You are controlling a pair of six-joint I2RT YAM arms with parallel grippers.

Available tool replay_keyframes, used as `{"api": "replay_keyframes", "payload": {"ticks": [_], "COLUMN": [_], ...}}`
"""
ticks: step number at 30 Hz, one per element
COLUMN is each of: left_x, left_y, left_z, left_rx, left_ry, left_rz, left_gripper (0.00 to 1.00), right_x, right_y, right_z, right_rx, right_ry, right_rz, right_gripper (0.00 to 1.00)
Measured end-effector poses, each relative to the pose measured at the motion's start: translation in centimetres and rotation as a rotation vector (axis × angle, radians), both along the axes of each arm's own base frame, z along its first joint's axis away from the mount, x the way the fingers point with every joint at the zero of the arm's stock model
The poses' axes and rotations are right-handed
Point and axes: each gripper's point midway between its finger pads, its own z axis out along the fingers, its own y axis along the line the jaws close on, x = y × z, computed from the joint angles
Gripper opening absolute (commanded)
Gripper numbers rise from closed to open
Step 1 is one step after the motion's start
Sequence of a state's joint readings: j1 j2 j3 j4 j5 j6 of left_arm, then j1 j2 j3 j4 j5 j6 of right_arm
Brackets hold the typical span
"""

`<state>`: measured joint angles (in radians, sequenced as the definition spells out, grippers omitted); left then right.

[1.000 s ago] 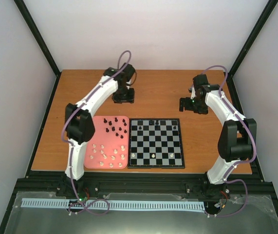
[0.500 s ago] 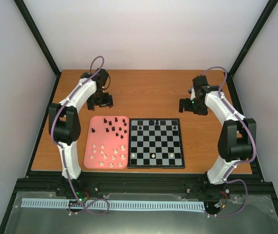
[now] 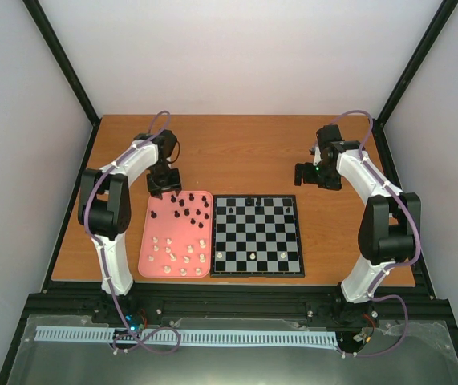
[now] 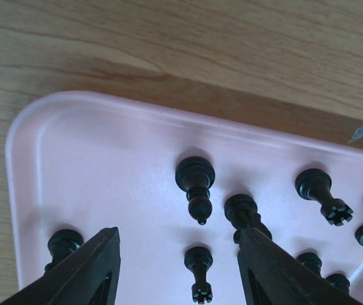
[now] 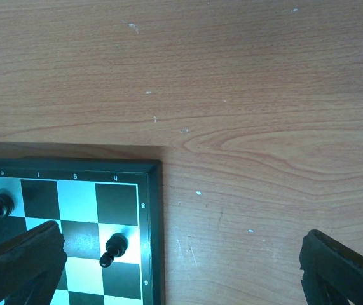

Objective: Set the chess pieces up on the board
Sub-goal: Pick up the chess piece from the storage box.

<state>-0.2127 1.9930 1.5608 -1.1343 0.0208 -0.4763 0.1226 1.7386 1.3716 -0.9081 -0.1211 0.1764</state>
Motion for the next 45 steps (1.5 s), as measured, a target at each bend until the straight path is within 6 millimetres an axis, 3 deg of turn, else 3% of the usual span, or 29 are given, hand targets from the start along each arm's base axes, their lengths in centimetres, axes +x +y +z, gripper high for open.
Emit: {"api": "replay_keyframes", "payload": {"ticks": [7, 18, 29, 32, 36, 45], "left_x": [0.0, 0.1, 0.4, 0.4, 0.9, 1.0], "left_y": [-0.6, -0.6, -0.7, -0.7, -0.8, -0.8], "left_z": [-0.3, -2.0, -2.8, -3.1, -2.9, -2.7], "left_rx": [-0.033, -0.030, -0.028, -0.026, -0.029, -0.028], "left_ry": [-0.001, 0.033, 0.044, 0.051, 0.038, 0.040], "left_rz": [0.000, 0.003, 0.003, 0.004, 0.003, -0.002], "left_gripper": [0.36, 0.34, 0.21, 0.09, 0.01, 0.01], "right_x": [0.0, 0.0, 0.0, 0.0, 0.0, 0.0], "right_y": [0.0, 0.0, 0.0, 0.0, 0.1, 0.1], "right_z": [-0.3, -0.4, -0.6, -0.6, -0.6, -0.6], "right_rx": [-0.001, -0.001, -0.002, -0.002, 0.000, 0.005], "right_ry": [0.008, 0.011, 0.017, 0.017, 0.017, 0.017], "right_rz": [0.000, 0.000, 0.000, 0.000, 0.001, 0.002], "right_gripper": [1.00, 1.00, 1.00, 1.00, 1.00, 1.00]}}
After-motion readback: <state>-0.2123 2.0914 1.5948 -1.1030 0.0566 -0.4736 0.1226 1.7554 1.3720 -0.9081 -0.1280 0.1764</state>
